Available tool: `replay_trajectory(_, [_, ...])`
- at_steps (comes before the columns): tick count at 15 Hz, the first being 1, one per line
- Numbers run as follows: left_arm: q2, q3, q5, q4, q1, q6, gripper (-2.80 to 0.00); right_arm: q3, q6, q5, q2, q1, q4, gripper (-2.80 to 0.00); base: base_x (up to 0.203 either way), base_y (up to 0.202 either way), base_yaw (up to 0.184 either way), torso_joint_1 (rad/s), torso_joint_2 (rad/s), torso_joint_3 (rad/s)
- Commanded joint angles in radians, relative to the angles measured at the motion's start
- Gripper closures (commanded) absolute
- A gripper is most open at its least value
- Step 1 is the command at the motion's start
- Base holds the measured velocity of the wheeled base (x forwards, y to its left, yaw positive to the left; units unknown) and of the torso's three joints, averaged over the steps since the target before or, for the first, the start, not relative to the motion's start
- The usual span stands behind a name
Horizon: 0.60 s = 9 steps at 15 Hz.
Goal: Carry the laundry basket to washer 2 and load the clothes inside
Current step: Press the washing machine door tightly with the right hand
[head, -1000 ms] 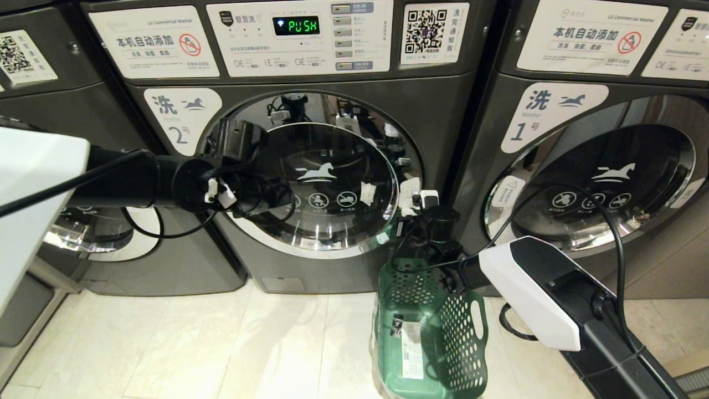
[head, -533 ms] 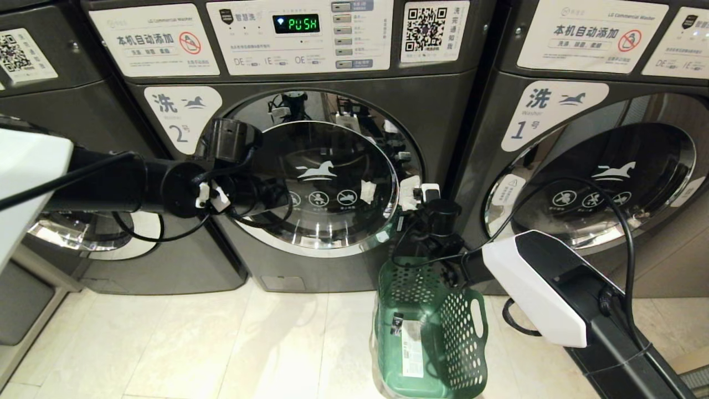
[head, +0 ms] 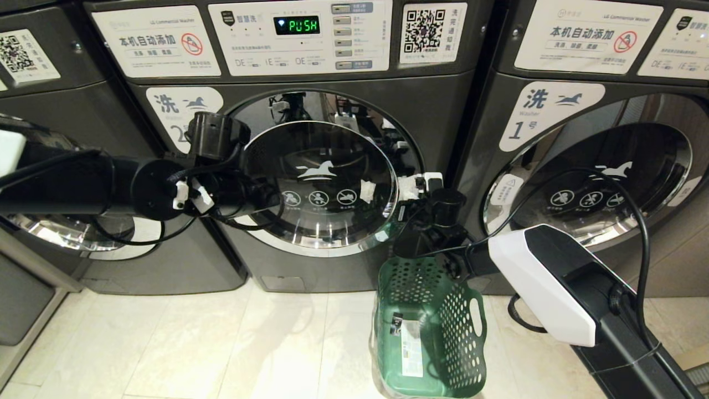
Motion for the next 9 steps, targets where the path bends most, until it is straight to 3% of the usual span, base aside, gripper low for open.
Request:
replay_trajectory(1, [-0.045, 0.028, 0.034, 0.001, 0.000, -0.003, 0.00, 0.001, 0.005, 0.000, 0.001, -0.004, -0.001, 0.00, 0.000, 0.000, 0.000, 0.000, 0.00, 0.000])
replay_trajectory(9, [-0.137, 0.136, 0.075, -0.002, 0.000, -0.007, 0.00, -0.001, 0.014, 0.013, 0.018, -0.012, -0.026, 0.00, 0.000, 0.000, 0.000, 0.000, 0.00, 0.000])
